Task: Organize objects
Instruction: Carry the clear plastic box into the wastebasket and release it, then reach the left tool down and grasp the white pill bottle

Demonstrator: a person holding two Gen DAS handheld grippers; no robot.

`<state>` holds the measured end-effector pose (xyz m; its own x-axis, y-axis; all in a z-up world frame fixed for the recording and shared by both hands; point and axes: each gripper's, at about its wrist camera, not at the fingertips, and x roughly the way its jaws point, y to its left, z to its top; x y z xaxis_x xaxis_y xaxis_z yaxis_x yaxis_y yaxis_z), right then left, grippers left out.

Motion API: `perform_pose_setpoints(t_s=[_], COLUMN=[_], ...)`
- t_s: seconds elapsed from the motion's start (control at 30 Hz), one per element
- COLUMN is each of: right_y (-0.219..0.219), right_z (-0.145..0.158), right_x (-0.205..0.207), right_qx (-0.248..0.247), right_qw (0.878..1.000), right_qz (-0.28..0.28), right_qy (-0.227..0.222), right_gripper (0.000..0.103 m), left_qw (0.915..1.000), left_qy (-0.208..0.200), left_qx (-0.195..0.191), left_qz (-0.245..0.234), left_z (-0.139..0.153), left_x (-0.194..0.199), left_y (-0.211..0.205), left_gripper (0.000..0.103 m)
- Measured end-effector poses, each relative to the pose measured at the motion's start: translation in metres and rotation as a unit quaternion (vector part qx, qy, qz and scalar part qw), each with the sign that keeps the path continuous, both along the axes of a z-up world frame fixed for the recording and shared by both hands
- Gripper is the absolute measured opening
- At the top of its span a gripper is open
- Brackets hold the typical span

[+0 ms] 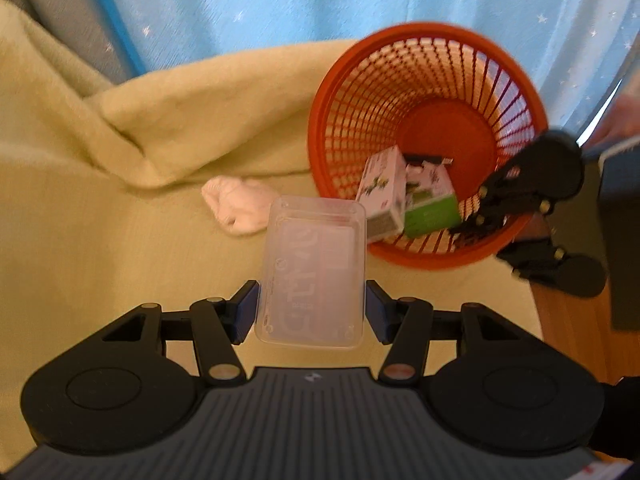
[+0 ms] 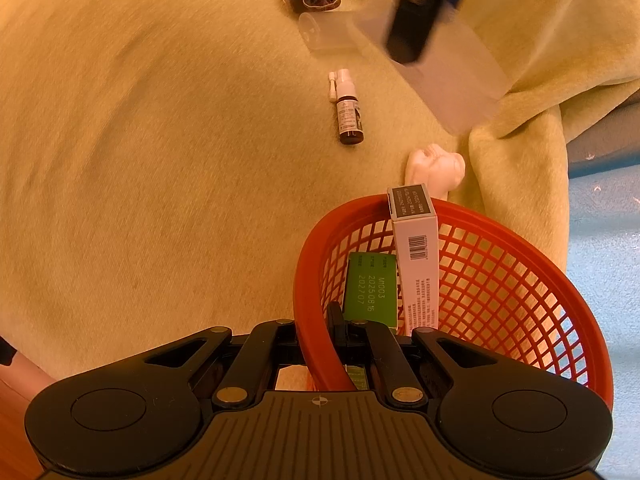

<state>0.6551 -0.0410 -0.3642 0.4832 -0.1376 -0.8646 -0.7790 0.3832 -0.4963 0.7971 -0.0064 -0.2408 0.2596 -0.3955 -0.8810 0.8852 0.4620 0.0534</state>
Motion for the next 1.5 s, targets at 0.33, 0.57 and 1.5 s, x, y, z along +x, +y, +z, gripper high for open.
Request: perform_pose_setpoints(t_s=[0.33, 0.57, 1.5], right_y=[-0.001, -0.005, -0.007], right_z=[0.002, 0.004, 0.004], right_x=[0.000, -0.001, 0.002], right_qx=[0.007, 0.013, 0.016], right_qw=[1.000, 1.000, 1.000], right_qz=[-0.003, -0.008, -0.009], right_qy=[-0.002, -0.004, -0.005], right_gripper=[0.002, 0.002, 0.002], left_qw=[0.9977, 0.9908, 0.9755], left_qy=[0.005, 0.002, -0.020], left_qx=[-0.048, -0.091, 0.007], left_qz=[-0.047, -0.101, 0.219], left_z=[0.021, 0.031, -0.008], left_x=[0.011, 0.008, 0.027], left_y=[-0.058, -0.095, 0.097], left_gripper=[0.051, 0.067, 0.067])
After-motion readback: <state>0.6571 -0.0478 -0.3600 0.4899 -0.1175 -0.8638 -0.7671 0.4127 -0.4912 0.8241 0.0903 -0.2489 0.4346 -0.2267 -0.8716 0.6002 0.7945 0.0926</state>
